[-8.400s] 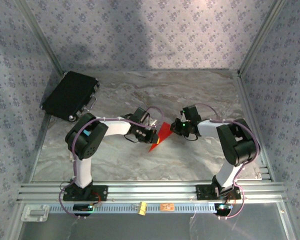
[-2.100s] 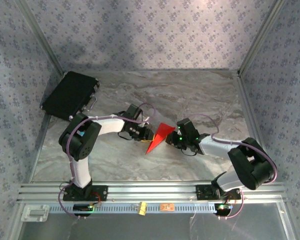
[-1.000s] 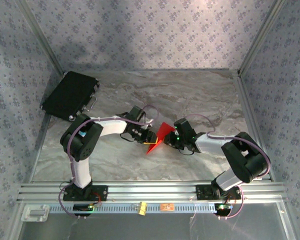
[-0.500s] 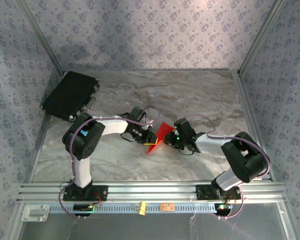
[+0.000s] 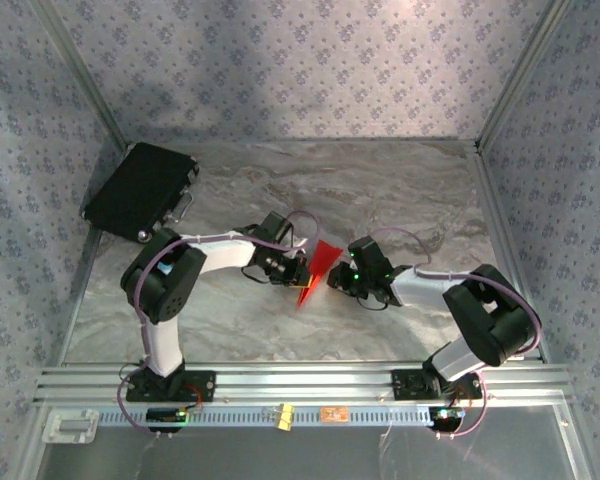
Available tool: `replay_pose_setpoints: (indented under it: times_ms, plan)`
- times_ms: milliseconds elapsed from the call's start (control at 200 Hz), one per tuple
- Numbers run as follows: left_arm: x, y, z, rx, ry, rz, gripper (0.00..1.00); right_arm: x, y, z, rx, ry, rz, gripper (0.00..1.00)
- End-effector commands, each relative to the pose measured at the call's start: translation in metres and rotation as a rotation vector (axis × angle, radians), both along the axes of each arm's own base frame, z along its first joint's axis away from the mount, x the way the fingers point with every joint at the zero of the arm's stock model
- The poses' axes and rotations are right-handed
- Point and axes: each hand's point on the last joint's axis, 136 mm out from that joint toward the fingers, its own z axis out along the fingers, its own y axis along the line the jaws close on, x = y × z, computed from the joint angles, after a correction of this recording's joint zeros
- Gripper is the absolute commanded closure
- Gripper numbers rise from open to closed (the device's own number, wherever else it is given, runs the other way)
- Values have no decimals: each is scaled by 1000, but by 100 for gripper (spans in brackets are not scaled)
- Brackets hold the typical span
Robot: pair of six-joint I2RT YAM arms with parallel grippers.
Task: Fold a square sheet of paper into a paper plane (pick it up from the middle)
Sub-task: Move the paper plane to the center of the table.
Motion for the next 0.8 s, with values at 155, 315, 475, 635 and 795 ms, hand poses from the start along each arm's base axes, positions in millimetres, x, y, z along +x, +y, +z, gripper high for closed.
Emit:
replay_pose_setpoints:
  times_ms: [155, 315, 475, 635, 795]
  plan:
    - [24, 36, 18, 158, -180, 186, 96, 0, -16, 21, -160, -69, -20, 81]
    - [30, 52, 19, 249, -228, 247, 98, 0, -17, 21, -159, -76, -32, 81]
    - [30, 58, 18, 274, -242, 263, 97, 0, -18, 20, -153, -74, -42, 81]
    - [30, 60, 18, 274, -252, 270, 97, 6, -15, 30, -134, -124, -28, 81]
    - [25, 56, 16, 247, -246, 243, 97, 8, -21, 49, -150, -206, -37, 81]
